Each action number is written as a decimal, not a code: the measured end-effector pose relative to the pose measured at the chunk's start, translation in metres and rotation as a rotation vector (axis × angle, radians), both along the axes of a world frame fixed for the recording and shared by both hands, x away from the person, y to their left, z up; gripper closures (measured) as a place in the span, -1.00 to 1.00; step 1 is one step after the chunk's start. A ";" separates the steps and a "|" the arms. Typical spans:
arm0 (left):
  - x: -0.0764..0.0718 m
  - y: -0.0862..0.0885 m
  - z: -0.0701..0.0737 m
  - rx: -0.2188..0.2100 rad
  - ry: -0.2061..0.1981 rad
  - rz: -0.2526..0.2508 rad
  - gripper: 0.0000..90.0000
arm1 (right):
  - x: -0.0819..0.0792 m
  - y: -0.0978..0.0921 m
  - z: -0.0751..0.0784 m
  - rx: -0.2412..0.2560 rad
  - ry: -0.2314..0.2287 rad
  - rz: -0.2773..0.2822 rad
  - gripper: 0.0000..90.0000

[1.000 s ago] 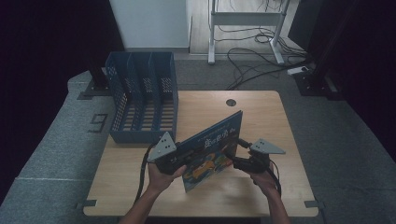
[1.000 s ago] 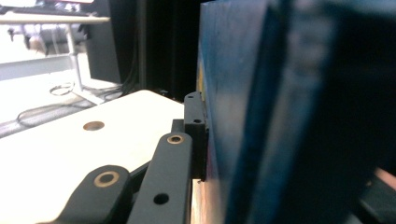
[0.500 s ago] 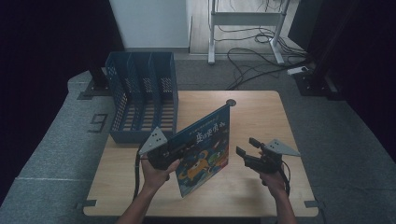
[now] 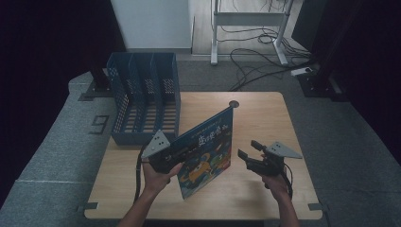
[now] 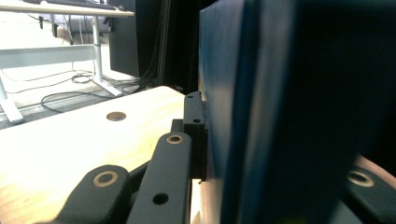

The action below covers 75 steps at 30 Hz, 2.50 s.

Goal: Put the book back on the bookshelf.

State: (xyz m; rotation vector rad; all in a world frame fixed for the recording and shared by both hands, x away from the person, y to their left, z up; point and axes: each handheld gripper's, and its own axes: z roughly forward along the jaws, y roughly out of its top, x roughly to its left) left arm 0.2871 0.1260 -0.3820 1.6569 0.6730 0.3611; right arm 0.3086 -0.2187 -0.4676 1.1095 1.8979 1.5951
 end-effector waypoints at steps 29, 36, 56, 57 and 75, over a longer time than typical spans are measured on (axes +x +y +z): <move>-0.008 0.012 0.029 -0.061 -0.090 0.049 0.83 | -0.002 -0.009 0.003 0.018 -0.009 -0.013 -0.34; -0.010 0.024 0.043 -0.061 -0.105 0.074 0.83 | -0.002 -0.007 0.000 0.009 -0.002 -0.012 -0.34; -0.009 0.037 0.056 -0.068 -0.106 0.123 0.82 | 0.008 -0.005 -0.043 0.015 0.138 -0.019 -0.33; -0.009 0.037 0.058 -0.066 -0.109 0.126 0.82 | 0.009 -0.005 -0.046 0.020 0.154 -0.019 -0.33; -0.001 0.036 0.072 -0.041 -0.109 0.163 0.83 | 0.013 0.003 -0.066 -0.024 0.213 -0.042 -0.32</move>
